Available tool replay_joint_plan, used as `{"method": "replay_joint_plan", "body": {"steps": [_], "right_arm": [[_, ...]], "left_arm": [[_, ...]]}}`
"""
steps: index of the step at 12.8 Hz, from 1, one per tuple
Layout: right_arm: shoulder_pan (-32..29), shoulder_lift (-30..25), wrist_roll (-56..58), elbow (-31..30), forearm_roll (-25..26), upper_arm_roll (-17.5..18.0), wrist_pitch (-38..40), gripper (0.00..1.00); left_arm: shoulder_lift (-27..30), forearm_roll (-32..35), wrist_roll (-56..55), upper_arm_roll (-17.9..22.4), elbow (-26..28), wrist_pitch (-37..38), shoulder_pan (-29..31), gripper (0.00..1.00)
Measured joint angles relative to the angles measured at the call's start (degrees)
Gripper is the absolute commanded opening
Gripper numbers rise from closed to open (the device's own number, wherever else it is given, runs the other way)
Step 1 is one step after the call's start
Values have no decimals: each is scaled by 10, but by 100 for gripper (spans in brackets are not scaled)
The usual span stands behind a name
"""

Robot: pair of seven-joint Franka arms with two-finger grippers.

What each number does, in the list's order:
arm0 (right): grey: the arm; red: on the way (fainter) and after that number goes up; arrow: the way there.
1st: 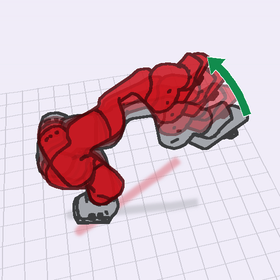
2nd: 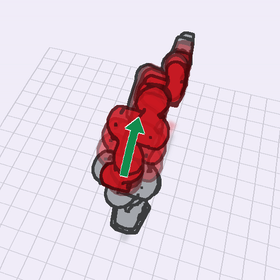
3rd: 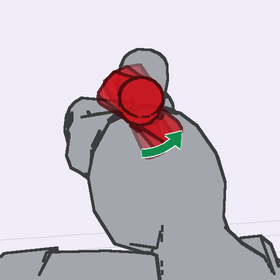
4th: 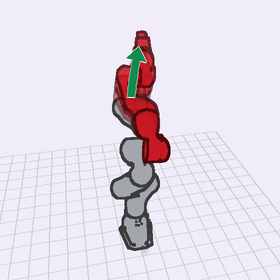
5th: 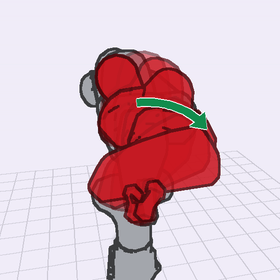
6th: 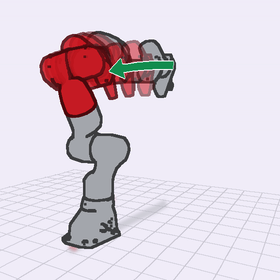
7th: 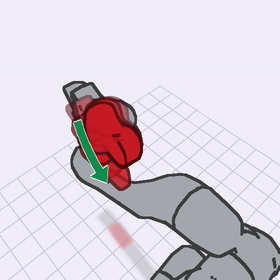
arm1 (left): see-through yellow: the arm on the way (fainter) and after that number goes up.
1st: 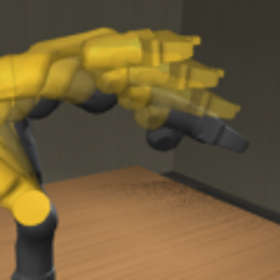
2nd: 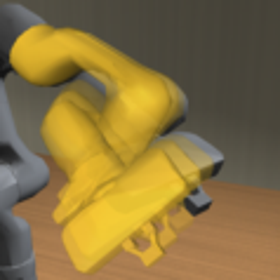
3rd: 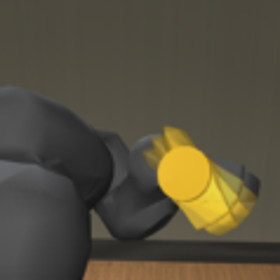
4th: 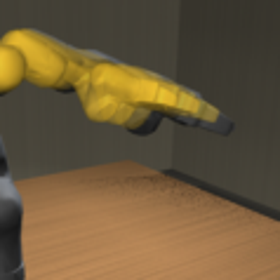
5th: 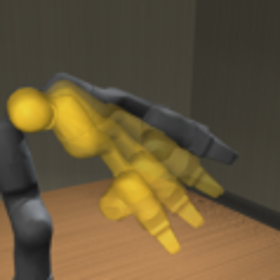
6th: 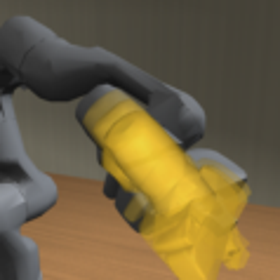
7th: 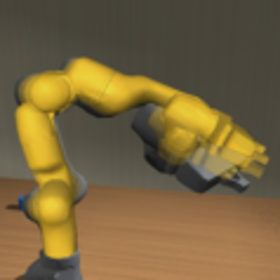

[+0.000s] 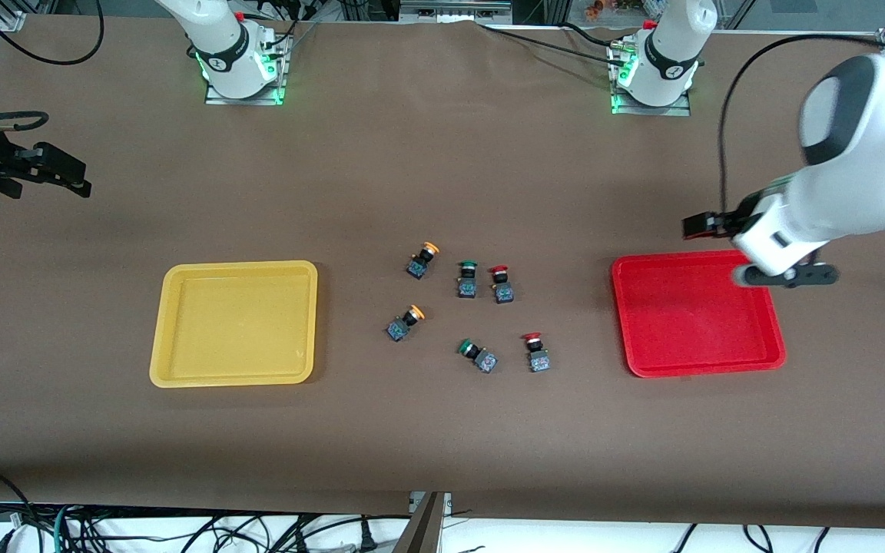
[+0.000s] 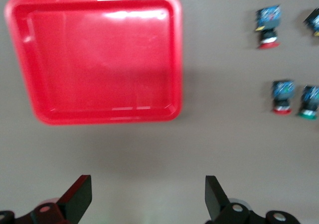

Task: Place red and yellow buttons in trays
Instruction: 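Move the left gripper over the red tray toward the buttons, then grasp a red button with the left gripper while the right gripper reaches yellow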

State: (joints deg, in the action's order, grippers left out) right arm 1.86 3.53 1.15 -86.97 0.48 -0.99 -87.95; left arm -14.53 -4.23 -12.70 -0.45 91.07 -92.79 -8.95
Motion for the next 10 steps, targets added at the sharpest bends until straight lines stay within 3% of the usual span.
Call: {"method": "replay_joint_plan", "body": {"steps": [4, 10], "right_arm": [[0, 11, 0, 0, 0, 0, -1, 100], [3, 104, 0, 0, 0, 4, -64, 100]], "left_arm": [[-87, -8, -109, -5, -66, -68, -67, 100], [-232, -49, -123, -4, -100, -286, -102, 100]]}}
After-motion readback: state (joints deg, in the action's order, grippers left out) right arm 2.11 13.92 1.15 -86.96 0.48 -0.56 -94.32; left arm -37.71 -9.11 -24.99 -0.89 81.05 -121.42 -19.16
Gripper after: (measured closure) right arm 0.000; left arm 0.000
